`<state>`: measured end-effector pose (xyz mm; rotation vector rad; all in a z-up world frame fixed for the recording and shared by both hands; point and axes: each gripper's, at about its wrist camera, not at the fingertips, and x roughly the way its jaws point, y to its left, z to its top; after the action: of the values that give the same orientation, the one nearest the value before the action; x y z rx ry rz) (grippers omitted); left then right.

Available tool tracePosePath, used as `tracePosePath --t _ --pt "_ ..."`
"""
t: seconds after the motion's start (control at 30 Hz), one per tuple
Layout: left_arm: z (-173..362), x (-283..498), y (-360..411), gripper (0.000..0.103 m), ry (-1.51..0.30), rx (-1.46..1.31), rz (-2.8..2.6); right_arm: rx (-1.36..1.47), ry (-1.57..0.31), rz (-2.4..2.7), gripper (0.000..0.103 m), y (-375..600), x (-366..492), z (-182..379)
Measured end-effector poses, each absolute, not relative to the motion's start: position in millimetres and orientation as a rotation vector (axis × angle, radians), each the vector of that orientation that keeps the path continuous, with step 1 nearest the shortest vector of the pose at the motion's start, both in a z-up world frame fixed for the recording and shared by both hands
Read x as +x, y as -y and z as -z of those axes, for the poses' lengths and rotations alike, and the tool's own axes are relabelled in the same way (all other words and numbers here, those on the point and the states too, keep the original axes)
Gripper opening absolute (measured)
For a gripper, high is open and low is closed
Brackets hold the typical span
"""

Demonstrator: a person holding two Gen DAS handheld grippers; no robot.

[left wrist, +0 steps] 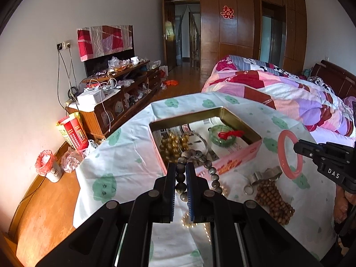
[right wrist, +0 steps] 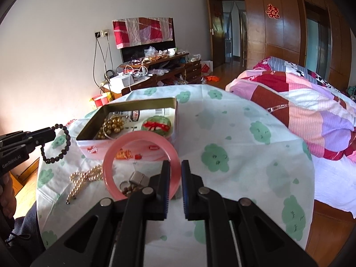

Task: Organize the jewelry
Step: 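Carry the grey bead bracelet with the left tool while the right tool carries the pink bangle over the tin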

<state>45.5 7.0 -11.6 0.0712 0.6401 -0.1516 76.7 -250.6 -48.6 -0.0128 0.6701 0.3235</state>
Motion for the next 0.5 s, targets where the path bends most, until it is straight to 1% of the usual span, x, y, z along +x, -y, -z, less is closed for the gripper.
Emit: tracePosePath --t 0.17,0.5 --pt "4 55 -9 0.008 -0.619 0.072 0.146 -0.01 -0.654 -0.32 0.012 252 88 41" --pt "4 72 -9 0.008 -0.624 0.053 0.141 -0.019 -0.656 -0.341 0.012 242 105 35"
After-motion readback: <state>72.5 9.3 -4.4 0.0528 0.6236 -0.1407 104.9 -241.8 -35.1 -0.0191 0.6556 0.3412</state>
